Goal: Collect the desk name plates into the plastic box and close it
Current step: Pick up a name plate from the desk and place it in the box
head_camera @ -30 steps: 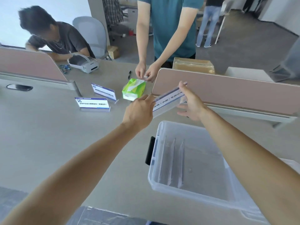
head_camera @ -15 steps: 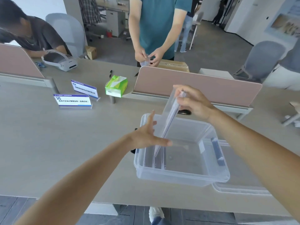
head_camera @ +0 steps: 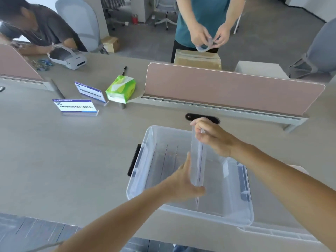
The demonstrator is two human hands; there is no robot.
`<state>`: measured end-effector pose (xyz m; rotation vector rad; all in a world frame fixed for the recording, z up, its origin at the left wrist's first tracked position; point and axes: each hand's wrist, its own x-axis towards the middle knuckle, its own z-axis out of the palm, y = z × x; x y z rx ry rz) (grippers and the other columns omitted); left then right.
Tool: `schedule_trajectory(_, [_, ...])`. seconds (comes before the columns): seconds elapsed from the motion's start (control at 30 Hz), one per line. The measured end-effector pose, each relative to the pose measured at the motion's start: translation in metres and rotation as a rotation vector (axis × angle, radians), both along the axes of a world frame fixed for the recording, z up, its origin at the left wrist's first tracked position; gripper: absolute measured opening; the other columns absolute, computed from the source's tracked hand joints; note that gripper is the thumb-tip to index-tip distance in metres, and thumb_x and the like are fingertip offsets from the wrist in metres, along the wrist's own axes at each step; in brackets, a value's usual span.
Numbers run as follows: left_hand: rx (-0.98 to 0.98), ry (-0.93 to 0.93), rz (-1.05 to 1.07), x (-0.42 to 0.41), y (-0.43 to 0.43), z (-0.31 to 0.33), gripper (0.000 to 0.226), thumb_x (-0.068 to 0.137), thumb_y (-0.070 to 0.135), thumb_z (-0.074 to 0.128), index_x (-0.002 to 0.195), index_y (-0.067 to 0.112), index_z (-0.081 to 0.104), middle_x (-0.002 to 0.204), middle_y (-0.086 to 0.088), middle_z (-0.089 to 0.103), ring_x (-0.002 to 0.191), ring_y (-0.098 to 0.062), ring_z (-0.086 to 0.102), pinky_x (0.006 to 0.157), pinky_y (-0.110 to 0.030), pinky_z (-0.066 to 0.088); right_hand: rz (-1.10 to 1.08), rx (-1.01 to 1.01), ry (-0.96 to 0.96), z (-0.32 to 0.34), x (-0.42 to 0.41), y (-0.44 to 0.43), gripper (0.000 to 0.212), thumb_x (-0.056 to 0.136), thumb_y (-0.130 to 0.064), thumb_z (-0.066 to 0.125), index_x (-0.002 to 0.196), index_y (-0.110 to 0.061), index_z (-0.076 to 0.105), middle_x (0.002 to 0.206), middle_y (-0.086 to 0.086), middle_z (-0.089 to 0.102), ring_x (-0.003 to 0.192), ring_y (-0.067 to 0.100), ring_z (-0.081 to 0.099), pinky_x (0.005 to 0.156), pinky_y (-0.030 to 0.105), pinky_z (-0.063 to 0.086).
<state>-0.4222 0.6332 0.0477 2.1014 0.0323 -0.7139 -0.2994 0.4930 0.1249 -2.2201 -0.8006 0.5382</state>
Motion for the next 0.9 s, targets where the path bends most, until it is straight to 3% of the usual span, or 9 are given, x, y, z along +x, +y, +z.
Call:
schedule_trajectory(0.13, [0.109,0.065,0.054,0.007,-0.032,-0.024,0.083,0.077,0.035,0.051,0.15,0.039,0.012,0.131,-0.002,0.045,0.115,-0.022,0.051,0.09,-0.035,0.046,-0.006,-0.09,0.111,-0.061,0.021,-0.012,0.047,0.073,-0.069,0.036,0.086,-0.025,0.047,0.133,-0.009,0.045,0.112,0.013,0.05,0.092,0.039,0.043])
schedule_trajectory(0.27, [0.219,0.21,0.232,0.017,-0.051,-0.043,0.035,0.082,0.024,0.044,0.116,0.017,0.053,0.107,-0.005,0.056,0.085,-0.024,0.058,0.072,-0.032,0.051,-0.032,-0.109,0.24,-0.111,0.037,-0.013,0.066,0.074,-0.071,0.032,0.097,-0.012,0.053,0.13,0.002,0.047,0.119,0.02,0.047,0.093,0.036,0.036])
schedule_trajectory(0.33, [0.26,0.309,0.24,0.022,-0.056,-0.05,0.027,0.089,0.019,0.038,0.111,0.006,0.05,0.099,-0.008,0.054,0.074,-0.022,0.053,0.062,-0.027,0.043,-0.039,-0.109,0.342,-0.131,0.043,-0.014,0.076,0.084,-0.066,0.035,0.114,0.002,0.05,0.133,0.011,0.045,0.124,0.027,0.045,0.096,0.038,0.035])
schedule_trajectory(0.4, [0.28,0.377,0.242,0.026,-0.057,-0.057,0.033,0.095,0.018,0.035,0.12,0.0,0.047,0.107,-0.013,0.054,0.084,-0.025,0.056,0.06,-0.026,0.037,-0.047,-0.117,0.442,-0.149,0.047,-0.014,0.073,0.093,-0.059,0.037,0.125,0.006,0.043,0.135,0.019,0.043,0.126,0.035,0.043,0.101,0.042,0.035])
schedule_trajectory(0.47, [0.281,0.419,0.277,0.03,-0.055,-0.066,0.036,0.096,0.018,0.033,0.124,0.0,0.047,0.121,-0.018,0.055,0.103,-0.032,0.06,0.069,-0.027,0.04,-0.066,-0.129,0.522,-0.162,0.052,-0.014,0.071,0.09,-0.066,0.035,0.121,-0.002,0.042,0.125,0.017,0.049,0.118,0.036,0.049,0.101,0.047,0.038])
schedule_trajectory(0.53, [0.274,0.455,0.34,0.035,-0.055,-0.071,0.039,0.096,0.017,0.031,0.128,0.0,0.045,0.128,-0.019,0.053,0.103,-0.034,0.061,0.075,-0.032,0.047,-0.063,-0.152,0.572,-0.171,0.057,-0.012,0.057,0.094,-0.063,0.031,0.121,-0.014,0.039,0.121,0.005,0.047,0.114,0.025,0.047,0.094,0.04,0.037])
schedule_trajectory(0.63, [0.272,0.488,0.463,0.039,-0.058,-0.076,0.046,0.091,0.011,0.033,0.137,0.003,0.041,0.137,-0.013,0.049,0.107,-0.032,0.06,0.083,-0.036,0.055,-0.077,-0.151,0.627,-0.182,0.063,-0.01,0.055,0.098,-0.058,0.025,0.138,-0.022,0.035,0.141,0.0,0.04,0.134,0.021,0.036,0.1,0.037,0.028])
schedule_trajectory(0.77, [0.294,0.501,0.544,0.038,-0.061,-0.082,0.048,0.087,0.005,0.035,0.135,0.005,0.045,0.135,-0.013,0.051,0.112,-0.03,0.057,0.09,-0.036,0.053,-0.085,-0.202,0.692,-0.196,0.061,-0.003,0.078,0.086,-0.078,0.018,0.149,-0.033,0.023,0.158,-0.002,0.026,0.146,0.022,0.022,0.116,0.045,0.016])
schedule_trajectory(0.9, [0.344,0.514,0.558,0.039,-0.063,-0.085,0.047,0.088,0.003,0.038,0.135,0.006,0.045,0.135,-0.013,0.051,0.115,-0.032,0.057,0.089,-0.036,0.051,-0.107,-0.285,0.668,-0.208,0.064,0.003,0.104,0.059,-0.097,0.012,0.145,-0.041,0.029,0.154,0.008,0.033,0.145,0.032,0.02,0.114,0.053,0.015])
